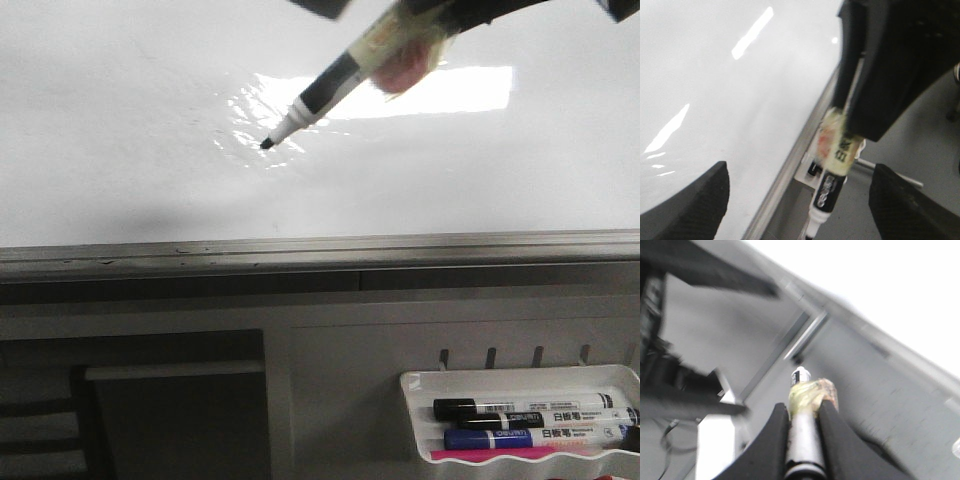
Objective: Write number 7 on whiteboard
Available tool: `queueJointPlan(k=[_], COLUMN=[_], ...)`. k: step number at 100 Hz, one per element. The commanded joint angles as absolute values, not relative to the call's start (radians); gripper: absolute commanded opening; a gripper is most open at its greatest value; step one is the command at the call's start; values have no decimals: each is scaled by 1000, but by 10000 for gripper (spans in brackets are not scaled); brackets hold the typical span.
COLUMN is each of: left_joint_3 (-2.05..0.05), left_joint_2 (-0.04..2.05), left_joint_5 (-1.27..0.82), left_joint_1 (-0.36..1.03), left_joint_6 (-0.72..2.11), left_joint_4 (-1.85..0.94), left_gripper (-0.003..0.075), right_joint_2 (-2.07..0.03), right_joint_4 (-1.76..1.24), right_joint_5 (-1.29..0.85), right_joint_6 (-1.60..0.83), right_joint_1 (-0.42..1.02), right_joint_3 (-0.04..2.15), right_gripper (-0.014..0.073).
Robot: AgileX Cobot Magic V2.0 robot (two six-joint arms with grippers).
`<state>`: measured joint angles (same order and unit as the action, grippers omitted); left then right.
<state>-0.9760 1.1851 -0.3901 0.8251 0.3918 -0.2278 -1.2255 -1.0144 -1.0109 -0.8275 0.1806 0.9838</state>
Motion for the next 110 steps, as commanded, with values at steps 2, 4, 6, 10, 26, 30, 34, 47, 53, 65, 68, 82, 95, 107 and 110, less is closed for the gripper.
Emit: queueJointPlan(k=[2, 4, 6, 10, 26, 30, 34, 47, 53, 65, 68, 82, 95, 107, 110], left_joint_3=[-1012, -1012, -1012, -1006, -933, -902, -870, -783, -754, -723, -721, -721, -721, -721, -721], left_joint_2=[1101, 1089, 1081, 1056, 962, 939, 921, 867, 856, 850, 850, 850, 850, 850, 850], left_joint_5=[-322, -322, -322, -320, -259, -238, -219, -164, -159, -159, -161, -157, -145, -143, -143], left_joint_1=[739, 716, 693, 647, 497, 464, 436, 384, 374, 372, 372, 372, 372, 372, 372], left_joint_6=[386, 386, 386, 386, 386, 386, 386, 386, 386, 386, 386, 386, 386, 386, 386], left_joint_4=[-311, -323, -331, -359, -487, -516, -537, -607, -615, -615, -615, -621, -621, -621, -621], left_gripper=[547, 547, 547, 547, 547, 547, 547, 547, 547, 547, 547, 547, 547, 547, 547], right_joint_2=[-1120, -1107, -1081, -1050, -932, -917, -911, -924, -946, -1011, -1029, -1126, -1207, -1258, -1267], right_joint_4=[-1064, -1064, -1064, -1064, -1133, -1160, -1186, -1272, -1325, -1462, -1494, -1586, -1603, -1603, -1603], right_joint_5=[-889, -865, -840, -801, -669, -652, -636, -566, -540, -540, -543, -584, -593, -593, -593], right_joint_6=[-868, -872, -874, -874, -942, -973, -1002, -1066, -1109, -1256, -1290, -1399, -1416, -1416, -1416], right_joint_1=[183, 183, 183, 183, 183, 183, 183, 183, 183, 185, 186, 186, 186, 186, 186], right_joint_3=[944, 924, 904, 866, 758, 746, 741, 741, 741, 755, 762, 823, 897, 948, 955], right_gripper=[-62, -62, -62, -62, -62, -62, -62, -62, -62, -62, -62, -62, -62, -62, -62])
